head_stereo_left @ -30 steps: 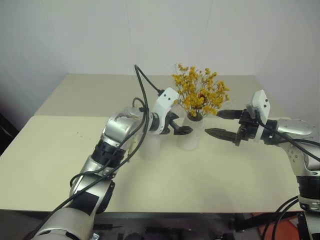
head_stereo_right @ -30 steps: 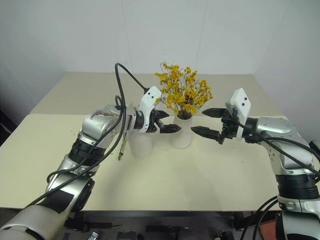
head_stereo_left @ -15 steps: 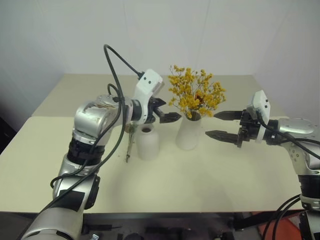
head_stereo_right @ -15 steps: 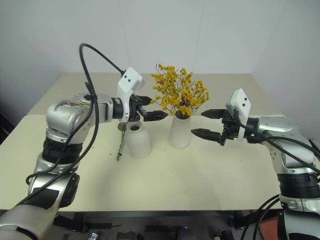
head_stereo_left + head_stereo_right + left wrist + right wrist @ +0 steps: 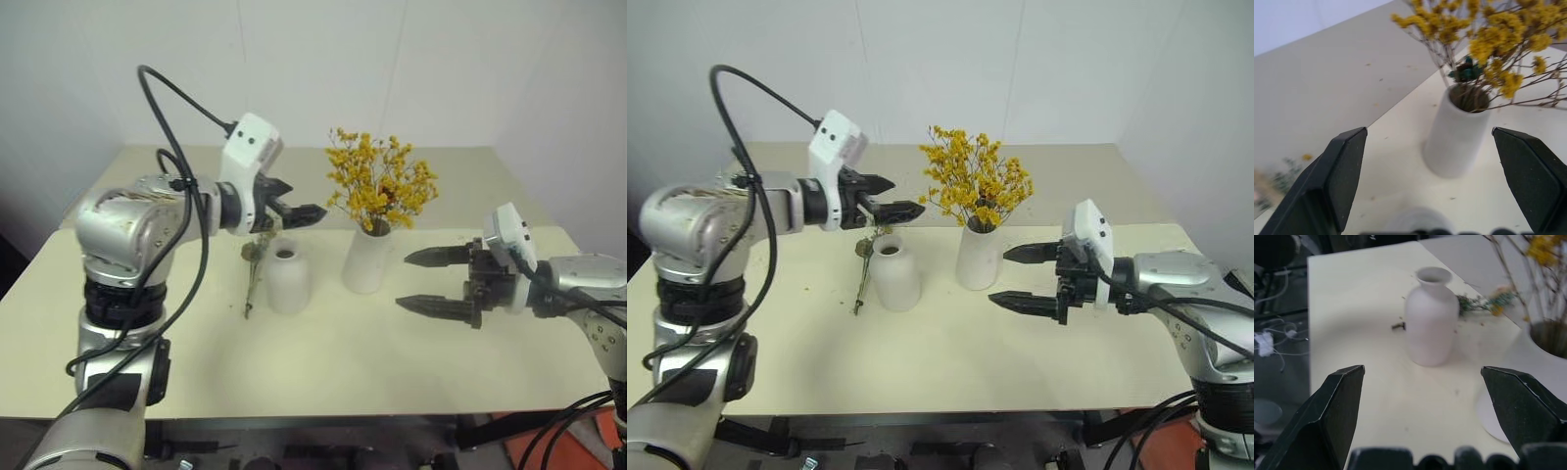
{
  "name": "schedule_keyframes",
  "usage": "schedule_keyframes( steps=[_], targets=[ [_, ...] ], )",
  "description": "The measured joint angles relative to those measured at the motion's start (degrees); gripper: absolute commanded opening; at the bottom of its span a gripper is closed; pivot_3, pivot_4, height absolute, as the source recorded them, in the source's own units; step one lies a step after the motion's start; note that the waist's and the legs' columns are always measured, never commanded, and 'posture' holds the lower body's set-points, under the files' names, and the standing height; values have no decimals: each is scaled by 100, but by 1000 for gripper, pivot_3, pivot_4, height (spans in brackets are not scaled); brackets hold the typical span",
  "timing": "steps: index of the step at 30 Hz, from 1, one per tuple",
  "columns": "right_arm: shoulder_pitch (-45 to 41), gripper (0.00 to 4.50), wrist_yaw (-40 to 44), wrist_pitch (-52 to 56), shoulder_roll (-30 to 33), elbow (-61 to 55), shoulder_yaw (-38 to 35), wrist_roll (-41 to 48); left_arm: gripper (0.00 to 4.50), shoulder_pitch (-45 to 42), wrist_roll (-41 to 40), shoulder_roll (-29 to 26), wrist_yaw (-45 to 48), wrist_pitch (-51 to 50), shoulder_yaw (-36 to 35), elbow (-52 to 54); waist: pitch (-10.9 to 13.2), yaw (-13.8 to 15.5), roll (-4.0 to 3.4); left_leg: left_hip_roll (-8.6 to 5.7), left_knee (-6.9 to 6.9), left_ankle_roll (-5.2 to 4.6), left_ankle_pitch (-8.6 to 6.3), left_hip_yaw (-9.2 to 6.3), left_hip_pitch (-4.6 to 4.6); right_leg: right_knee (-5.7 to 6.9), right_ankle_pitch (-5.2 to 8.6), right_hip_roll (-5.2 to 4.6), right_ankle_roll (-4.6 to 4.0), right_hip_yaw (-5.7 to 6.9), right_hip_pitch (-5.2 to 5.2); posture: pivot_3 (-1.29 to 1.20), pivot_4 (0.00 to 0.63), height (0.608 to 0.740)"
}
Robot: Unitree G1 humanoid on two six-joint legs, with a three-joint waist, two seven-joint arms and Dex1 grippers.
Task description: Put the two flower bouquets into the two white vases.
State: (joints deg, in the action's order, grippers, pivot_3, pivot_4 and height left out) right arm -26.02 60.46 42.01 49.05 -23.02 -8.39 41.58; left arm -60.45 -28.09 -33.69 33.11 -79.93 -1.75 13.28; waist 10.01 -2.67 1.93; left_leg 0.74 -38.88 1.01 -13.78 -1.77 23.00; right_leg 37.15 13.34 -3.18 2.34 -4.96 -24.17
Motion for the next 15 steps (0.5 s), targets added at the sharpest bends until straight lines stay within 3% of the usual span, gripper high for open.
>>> schedule_keyframes(
  steps=[6,15],
  targets=[
    [-133,4500,-713,350,-305,-376,186,203,4485,5,146,-686,-316,-681,21,-361,0,18,1,0,-1,0,0,-1,5,-3,1,0,2,3,-3,0,150,740],
    [-615,4500,-1083,504,-368,-450,454,239,4485,-43,388,-1126,-653,-1228,327,-1414,1,28,1,-1,-1,0,0,-7,9,-2,2,0,1,10,-7,0,150,740]
  ],
)
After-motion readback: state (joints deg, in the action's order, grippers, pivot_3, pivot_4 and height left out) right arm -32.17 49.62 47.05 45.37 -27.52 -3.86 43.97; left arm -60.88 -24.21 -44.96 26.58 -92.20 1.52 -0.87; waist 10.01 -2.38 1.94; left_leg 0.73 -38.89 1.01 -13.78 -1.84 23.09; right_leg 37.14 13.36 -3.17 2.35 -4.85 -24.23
